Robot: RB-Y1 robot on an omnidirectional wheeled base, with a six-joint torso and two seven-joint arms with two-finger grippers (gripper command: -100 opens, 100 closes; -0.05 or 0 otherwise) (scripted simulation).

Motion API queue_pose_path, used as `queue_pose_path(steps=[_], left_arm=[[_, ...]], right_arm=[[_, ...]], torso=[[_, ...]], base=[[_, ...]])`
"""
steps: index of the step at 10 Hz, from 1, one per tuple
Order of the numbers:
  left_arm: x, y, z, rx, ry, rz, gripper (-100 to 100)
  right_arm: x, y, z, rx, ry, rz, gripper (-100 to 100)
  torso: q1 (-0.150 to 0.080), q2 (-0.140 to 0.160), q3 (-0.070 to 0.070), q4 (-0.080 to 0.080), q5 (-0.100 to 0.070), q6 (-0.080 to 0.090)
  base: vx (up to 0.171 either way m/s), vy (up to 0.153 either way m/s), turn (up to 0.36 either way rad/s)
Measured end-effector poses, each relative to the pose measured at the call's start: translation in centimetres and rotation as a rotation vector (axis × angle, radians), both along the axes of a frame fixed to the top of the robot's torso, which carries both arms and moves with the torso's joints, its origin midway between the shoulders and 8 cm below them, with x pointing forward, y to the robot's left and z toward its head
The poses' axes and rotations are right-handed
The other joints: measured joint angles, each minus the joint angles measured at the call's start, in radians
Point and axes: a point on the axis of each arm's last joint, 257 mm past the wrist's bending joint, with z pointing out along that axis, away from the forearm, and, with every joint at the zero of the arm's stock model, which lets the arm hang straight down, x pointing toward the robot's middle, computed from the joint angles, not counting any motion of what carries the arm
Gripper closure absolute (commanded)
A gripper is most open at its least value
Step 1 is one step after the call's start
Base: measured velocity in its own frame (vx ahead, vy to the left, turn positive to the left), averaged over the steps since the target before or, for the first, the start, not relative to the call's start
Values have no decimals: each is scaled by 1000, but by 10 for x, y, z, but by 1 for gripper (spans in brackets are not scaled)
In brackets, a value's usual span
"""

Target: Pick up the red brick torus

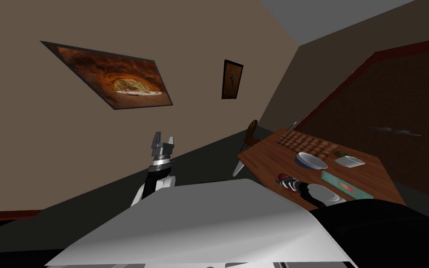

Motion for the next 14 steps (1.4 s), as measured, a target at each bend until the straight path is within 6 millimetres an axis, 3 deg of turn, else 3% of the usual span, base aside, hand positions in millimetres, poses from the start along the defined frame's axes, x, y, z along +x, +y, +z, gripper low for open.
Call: queue_pose_path(steps=[7, 10, 11, 12, 14], left_arm=[[0, 0, 0, 0, 0, 0, 0], [0, 0, 0, 0, 0, 0, 0], [0, 0, 0, 0, 0, 0, 0], [0, 0, 0, 0, 0, 0, 0], [0, 0, 0, 0, 0, 0, 0]], right_arm=[[-87, -38, -16, -83, 260, 37, -100], [-114, -34, -23, -77, 325, 51, -100], [-115, -33, -24, -75, 328, 50, 0], [-115, -33, -24, -75, 328, 50, -100], [-123, -26, -36, -71, 330, 31, -100]], torso=[[-1, 0, 0, 0, 0, 0], [-1, 0, 0, 0, 0, 0], [-1, 0, 0, 0, 0, 0], [0, 0, 0, 0, 0, 0], [-4, 0, 0, 0, -1, 0]], base=[[-6, -8, 114], [0, -15, 49], [0, 0, 0], [-10, -44, 126], [-9, -71, 95]])
